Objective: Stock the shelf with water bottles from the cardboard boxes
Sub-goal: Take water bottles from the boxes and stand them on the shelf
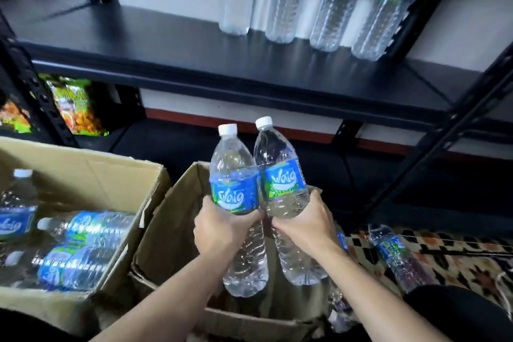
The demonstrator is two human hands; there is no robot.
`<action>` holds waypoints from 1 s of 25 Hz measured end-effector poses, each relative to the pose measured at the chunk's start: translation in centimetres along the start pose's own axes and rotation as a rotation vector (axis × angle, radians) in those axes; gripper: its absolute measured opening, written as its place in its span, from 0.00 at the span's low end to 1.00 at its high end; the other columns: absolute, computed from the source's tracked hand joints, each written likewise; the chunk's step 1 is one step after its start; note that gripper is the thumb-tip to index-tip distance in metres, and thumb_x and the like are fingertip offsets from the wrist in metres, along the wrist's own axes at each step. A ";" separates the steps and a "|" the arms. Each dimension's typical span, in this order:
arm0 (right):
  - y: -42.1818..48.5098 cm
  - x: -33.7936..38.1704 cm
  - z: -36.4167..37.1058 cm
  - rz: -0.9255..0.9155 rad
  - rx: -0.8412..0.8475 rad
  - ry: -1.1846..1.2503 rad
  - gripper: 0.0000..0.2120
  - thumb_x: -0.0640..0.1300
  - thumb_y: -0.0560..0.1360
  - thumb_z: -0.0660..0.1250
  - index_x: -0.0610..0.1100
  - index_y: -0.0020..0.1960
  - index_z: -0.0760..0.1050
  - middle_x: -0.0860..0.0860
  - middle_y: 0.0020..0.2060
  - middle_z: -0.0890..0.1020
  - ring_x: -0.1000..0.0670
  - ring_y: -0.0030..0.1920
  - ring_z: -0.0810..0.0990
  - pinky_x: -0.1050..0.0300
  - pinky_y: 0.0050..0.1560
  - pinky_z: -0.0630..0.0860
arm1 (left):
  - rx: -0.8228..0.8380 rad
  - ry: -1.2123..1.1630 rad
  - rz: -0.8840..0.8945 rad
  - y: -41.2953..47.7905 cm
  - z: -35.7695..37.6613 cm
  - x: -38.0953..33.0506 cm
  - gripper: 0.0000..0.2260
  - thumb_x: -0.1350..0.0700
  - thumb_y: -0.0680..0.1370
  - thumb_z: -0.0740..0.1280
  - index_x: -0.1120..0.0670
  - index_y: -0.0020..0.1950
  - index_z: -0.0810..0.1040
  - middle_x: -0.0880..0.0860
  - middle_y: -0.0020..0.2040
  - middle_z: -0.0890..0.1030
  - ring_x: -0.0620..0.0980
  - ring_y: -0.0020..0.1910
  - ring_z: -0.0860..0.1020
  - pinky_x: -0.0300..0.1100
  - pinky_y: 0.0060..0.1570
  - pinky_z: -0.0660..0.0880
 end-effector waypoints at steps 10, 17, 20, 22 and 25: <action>-1.6 13.0 -7.8 -0.318 -0.304 0.529 0.34 0.53 0.56 0.84 0.55 0.55 0.68 0.57 0.49 0.81 0.56 0.50 0.80 0.62 0.49 0.73 | -0.186 -0.180 0.507 -0.3 -13.7 -15.3 0.29 0.40 0.54 0.82 0.47 0.47 0.74 0.44 0.43 0.81 0.47 0.45 0.79 0.47 0.46 0.78; 0.1 23.2 -9.7 -0.472 -0.313 0.626 0.31 0.54 0.56 0.83 0.59 0.51 0.68 0.61 0.47 0.80 0.61 0.50 0.79 0.68 0.47 0.72 | -0.328 -0.240 0.619 2.5 -19.5 -21.8 0.28 0.41 0.53 0.82 0.48 0.48 0.76 0.47 0.45 0.80 0.51 0.50 0.78 0.50 0.52 0.76; 1.8 27.0 -9.2 -0.495 -0.300 0.614 0.35 0.61 0.54 0.81 0.59 0.56 0.69 0.60 0.49 0.81 0.58 0.53 0.79 0.57 0.54 0.77 | -0.352 -0.301 0.611 5.1 -21.1 -23.8 0.29 0.43 0.54 0.82 0.49 0.49 0.76 0.49 0.47 0.80 0.52 0.51 0.78 0.48 0.52 0.75; 3.1 28.8 -8.6 -0.495 -0.290 0.604 0.37 0.63 0.53 0.80 0.57 0.58 0.70 0.59 0.49 0.82 0.57 0.54 0.80 0.54 0.56 0.78 | -0.383 -0.327 0.593 6.6 -21.9 -24.7 0.29 0.45 0.55 0.83 0.52 0.50 0.76 0.51 0.47 0.79 0.53 0.51 0.77 0.48 0.52 0.74; 5.1 32.1 -7.3 -0.521 -0.248 0.597 0.35 0.61 0.55 0.80 0.55 0.58 0.71 0.59 0.48 0.82 0.59 0.51 0.80 0.58 0.52 0.78 | -0.427 -0.360 0.570 9.8 -23.3 -26.4 0.31 0.45 0.55 0.82 0.54 0.52 0.76 0.52 0.47 0.78 0.54 0.52 0.76 0.50 0.55 0.75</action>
Point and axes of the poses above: each hand's wrist, its own y-axis towards the middle knuckle, its own z-axis out of the palm, x = y × z, the point moved 7 cm from there along y, towards the middle knuckle
